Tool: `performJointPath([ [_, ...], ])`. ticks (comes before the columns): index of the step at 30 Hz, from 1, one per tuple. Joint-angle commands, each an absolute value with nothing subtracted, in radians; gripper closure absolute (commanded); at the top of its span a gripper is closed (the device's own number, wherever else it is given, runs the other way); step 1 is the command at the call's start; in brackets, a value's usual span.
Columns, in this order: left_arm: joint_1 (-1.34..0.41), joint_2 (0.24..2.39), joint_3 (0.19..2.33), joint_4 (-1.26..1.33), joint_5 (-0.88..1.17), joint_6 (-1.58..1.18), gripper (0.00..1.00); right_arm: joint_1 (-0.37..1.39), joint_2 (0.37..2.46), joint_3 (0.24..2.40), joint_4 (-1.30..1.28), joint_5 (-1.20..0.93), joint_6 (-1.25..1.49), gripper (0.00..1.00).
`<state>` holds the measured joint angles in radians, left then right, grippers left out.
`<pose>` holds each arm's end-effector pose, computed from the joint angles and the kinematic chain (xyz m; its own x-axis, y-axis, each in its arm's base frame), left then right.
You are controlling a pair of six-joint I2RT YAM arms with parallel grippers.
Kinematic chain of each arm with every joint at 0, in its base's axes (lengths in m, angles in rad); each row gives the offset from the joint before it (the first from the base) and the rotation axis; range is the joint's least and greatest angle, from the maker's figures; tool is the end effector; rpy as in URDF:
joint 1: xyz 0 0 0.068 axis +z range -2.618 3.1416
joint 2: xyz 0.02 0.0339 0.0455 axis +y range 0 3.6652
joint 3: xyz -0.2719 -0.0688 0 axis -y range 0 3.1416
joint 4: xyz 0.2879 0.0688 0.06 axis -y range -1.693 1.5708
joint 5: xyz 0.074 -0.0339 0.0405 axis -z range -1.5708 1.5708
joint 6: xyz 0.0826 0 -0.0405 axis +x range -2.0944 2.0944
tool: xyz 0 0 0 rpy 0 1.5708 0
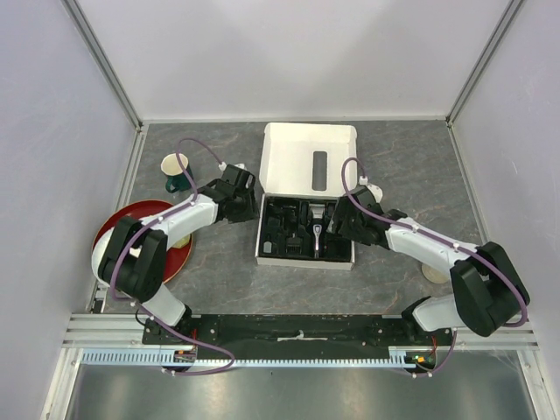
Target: Sort the hair-cutting tools
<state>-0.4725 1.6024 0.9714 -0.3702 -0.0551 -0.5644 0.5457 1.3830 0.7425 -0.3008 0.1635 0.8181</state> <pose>0.3412 -0.1693 0.1321 -0.8625 -0.1590 -0.4805 -0.0395 0.9676 -0.2493 0.2869 0.1585 0.1310 -0.7863 0.3650 -0.4985 0.2102 0.9167 0.3397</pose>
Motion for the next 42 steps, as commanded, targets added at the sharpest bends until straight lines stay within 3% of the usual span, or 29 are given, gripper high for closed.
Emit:
performJointPath([
  [1,-0.476,1.603,1.054,-0.299,-0.079,-0.561,0.45,0.557,1.367,0.847,-0.319,0.192,0.796,0.13],
  [11,-0.396,1.536,1.071,-0.380,-0.147,-0.590,0.43,0.457,1.286,0.914,-0.411,0.281,0.738,0.04],
  [17,-0.304,1.606,1.190,-0.367,-0.072,-0.604,0.43,0.279,1.264,0.954,-0.428,0.270,0.733,0.19],
  [23,-0.293,1.808,1.416,-0.359,-0.058,-0.575,0.43,0.199,1.374,1.026,-0.430,0.296,0.739,0.29],
  [31,-0.281,2.092,1.690,-0.393,-0.041,-0.569,0.50,0.155,1.621,1.109,-0.321,0.256,0.677,0.26],
  [42,-0.278,2.164,1.680,-0.188,0.260,-0.483,0.54,0.150,1.813,1.192,-0.165,0.045,0.615,0.25],
])
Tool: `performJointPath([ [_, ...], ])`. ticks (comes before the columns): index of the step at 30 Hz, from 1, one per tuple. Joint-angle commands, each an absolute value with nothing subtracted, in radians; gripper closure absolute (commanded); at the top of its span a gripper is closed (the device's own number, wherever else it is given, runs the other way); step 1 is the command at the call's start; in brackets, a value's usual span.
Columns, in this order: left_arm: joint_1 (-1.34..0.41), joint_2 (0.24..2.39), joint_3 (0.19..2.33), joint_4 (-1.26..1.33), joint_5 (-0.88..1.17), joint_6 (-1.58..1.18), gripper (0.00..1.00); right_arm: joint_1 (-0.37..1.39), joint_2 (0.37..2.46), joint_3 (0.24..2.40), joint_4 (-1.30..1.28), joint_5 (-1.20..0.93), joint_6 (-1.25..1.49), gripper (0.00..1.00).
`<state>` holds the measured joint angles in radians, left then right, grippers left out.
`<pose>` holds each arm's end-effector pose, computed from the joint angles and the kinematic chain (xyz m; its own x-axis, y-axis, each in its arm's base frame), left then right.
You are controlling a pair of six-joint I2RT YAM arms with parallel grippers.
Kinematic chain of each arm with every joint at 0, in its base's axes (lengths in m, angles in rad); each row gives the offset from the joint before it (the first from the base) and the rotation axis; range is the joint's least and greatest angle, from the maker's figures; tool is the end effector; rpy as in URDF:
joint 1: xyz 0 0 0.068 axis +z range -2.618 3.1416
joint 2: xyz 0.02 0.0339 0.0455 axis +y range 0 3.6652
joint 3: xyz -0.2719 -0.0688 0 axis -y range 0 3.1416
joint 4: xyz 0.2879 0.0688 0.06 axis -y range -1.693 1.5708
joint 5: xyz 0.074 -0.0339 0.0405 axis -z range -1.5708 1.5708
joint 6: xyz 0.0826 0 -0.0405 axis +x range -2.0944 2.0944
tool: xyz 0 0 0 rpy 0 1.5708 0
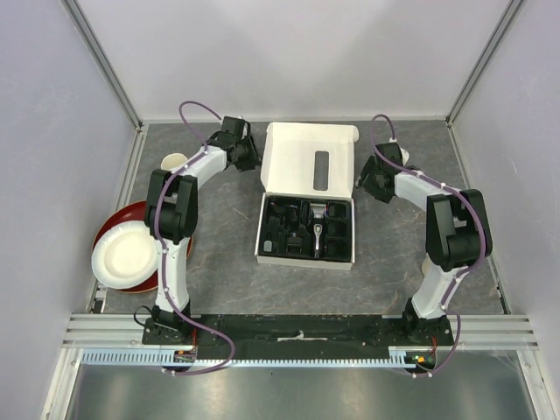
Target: Sort the hair-cutting tools
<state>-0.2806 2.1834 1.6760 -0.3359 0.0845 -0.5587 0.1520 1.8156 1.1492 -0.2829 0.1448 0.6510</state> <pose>0.5372 -0.1621 0.1318 -0.7834 -0.3239 -0.5305 -0.1007 0.9083 -0.4060 0.4367 0.0548 0.1199 -0.6797 0.5025 -0.5343 0.4339 0.8628 0.2595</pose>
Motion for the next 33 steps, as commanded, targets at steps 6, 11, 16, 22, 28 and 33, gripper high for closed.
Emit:
performJointPath([
  [6,-0.278,2.115,1.608,-0.080,0.419,-0.479,0.52,0.150,1.778,1.184,-0.095,-0.064,0.611,0.25],
  [11,-0.262,2.036,1.517,-0.005,0.440,-0.551,0.52,0.150,1.692,1.140,-0.068,-0.097,0.617,0.25],
  [16,-0.253,1.956,1.448,0.044,0.462,-0.584,0.52,0.150,1.606,1.091,-0.066,-0.078,0.621,0.25],
  [22,-0.252,1.859,1.361,0.081,0.471,-0.600,0.51,0.149,1.513,1.045,-0.069,-0.094,0.643,0.25],
  [28,-0.241,1.793,1.263,0.092,0.474,-0.611,0.51,0.152,1.398,0.991,-0.101,-0.094,0.644,0.25],
  [33,-0.238,1.737,1.167,0.118,0.503,-0.623,0.51,0.150,1.298,0.951,-0.136,-0.126,0.643,0.25],
])
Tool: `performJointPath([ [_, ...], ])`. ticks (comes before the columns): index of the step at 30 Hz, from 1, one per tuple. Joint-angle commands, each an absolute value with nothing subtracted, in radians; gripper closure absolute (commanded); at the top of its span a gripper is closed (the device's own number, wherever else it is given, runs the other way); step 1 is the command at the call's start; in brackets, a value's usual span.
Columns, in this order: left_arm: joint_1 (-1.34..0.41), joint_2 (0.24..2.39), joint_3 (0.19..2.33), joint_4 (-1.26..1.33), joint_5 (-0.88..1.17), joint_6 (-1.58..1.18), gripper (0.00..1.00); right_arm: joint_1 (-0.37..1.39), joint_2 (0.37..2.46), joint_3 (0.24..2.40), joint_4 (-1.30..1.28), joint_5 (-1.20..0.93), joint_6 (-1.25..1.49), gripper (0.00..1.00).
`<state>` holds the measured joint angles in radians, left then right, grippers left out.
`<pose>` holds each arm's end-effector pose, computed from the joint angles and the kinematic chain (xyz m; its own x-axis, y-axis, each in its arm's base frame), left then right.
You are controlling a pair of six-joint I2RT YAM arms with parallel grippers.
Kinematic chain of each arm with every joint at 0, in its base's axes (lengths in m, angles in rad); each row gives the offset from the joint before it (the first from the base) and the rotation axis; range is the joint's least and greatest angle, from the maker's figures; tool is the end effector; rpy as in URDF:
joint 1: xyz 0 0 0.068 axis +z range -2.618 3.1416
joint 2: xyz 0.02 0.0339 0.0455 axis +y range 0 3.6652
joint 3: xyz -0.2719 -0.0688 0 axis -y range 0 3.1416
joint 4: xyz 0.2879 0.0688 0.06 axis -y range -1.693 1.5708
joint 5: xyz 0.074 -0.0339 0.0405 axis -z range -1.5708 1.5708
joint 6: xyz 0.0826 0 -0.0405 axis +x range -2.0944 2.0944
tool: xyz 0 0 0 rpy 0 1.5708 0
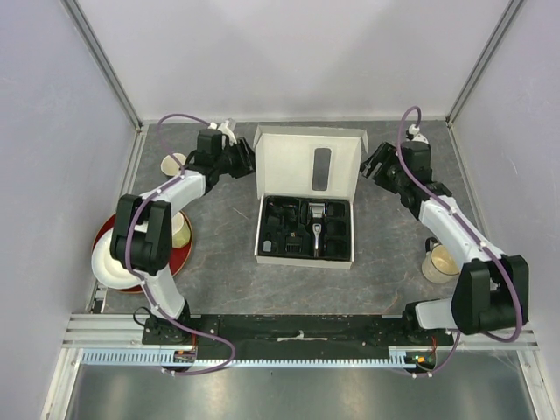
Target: Sort the hair-cutting tools
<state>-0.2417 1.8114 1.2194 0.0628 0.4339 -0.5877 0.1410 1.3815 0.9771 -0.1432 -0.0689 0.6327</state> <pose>0.4633 -0.1500 0.1915 -0.7237 -0.3397 -0.6007 0.2022 0.7279 -0.6552 0.3860 0.0605 0.2410 -0.5330 0.5202 -0.6673 0.1448 0.8331 0.5338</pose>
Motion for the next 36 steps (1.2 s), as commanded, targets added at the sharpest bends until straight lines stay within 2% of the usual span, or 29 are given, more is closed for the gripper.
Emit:
performJointPath([
  [1,-0.238,1.727,1.157,0.127,0.509,-0.624,0.51,0.150,1.266,0.943,-0.135,-0.132,0.641,0.25],
  [10,-0.238,1.648,1.060,0.137,0.541,-0.661,0.52,0.150,1.146,0.877,-0.196,-0.163,0.644,0.24],
  [19,-0.238,1.579,0.994,0.088,0.523,-0.695,0.52,0.150,1.121,0.808,-0.232,-0.166,0.661,0.24],
  [29,-0.239,1.436,0.928,-0.054,0.283,-0.658,0.51,0.150,1.066,0.724,-0.267,-0.138,0.669,0.25],
  [36,-0.241,1.378,0.859,-0.003,0.403,-0.637,0.54,0.152,1.074,0.704,-0.265,-0.150,0.666,0.25],
])
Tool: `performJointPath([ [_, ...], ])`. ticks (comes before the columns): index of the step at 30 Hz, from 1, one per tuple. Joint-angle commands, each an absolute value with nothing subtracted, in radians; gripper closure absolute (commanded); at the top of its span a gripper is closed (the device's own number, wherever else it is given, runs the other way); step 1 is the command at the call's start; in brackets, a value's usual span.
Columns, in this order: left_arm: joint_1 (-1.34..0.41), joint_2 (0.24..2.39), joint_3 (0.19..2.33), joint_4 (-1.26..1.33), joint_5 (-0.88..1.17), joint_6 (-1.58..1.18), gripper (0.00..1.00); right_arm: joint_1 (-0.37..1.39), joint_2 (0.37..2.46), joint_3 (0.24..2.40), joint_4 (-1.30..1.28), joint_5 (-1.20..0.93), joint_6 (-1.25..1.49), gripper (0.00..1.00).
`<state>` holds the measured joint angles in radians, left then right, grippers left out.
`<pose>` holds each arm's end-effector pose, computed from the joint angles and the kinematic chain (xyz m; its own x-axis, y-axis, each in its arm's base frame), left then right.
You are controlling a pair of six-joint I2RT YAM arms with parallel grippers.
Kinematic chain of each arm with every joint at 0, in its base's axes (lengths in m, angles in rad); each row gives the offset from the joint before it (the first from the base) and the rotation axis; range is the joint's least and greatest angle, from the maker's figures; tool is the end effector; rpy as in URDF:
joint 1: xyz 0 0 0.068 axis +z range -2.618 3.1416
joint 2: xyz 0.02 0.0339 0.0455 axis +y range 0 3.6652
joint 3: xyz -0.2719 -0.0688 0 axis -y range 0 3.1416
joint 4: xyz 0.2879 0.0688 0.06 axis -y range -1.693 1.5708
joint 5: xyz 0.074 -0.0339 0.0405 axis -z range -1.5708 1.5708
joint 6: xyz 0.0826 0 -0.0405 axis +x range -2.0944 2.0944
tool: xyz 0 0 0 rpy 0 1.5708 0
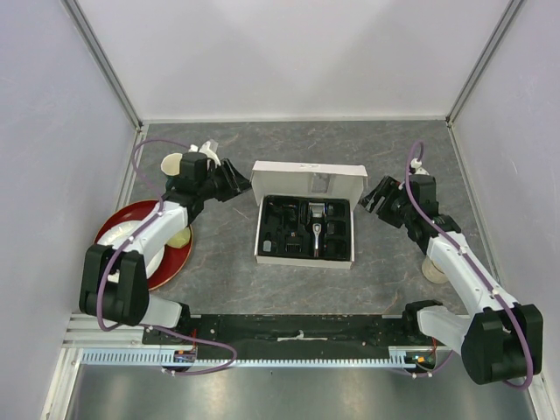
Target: Sort the hair-cutting tools
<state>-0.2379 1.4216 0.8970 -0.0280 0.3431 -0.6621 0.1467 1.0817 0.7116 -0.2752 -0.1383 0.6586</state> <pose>0.3705 -0.1184 0.2104 -0.7098 -0.4236 -0.5628 0.0809 0.7446 -0.6625 0.3019 0.0561 0.2116 -0.6258 0.5203 -0.5811 0.1635 0.8160 0.5545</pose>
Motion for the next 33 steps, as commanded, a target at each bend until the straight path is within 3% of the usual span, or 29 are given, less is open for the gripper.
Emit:
performJointPath([
  [1,-0.239,1.373,0.851,0.000,0.426,-0.637,0.55,0.149,1.077,0.703,-0.250,-0.161,0.667,0.25],
  [10,-0.242,1.365,0.781,0.123,0.555,-0.647,0.58,0.149,1.083,0.667,-0.189,-0.264,0.689,0.25],
  [23,-0.242,1.397,0.755,0.114,0.509,-0.653,0.58,0.150,1.068,0.611,-0.198,-0.247,0.686,0.25],
  [33,-0.241,1.399,0.767,0.041,0.397,-0.652,0.58,0.149,1.005,0.592,-0.272,0.015,0.742,0.27],
])
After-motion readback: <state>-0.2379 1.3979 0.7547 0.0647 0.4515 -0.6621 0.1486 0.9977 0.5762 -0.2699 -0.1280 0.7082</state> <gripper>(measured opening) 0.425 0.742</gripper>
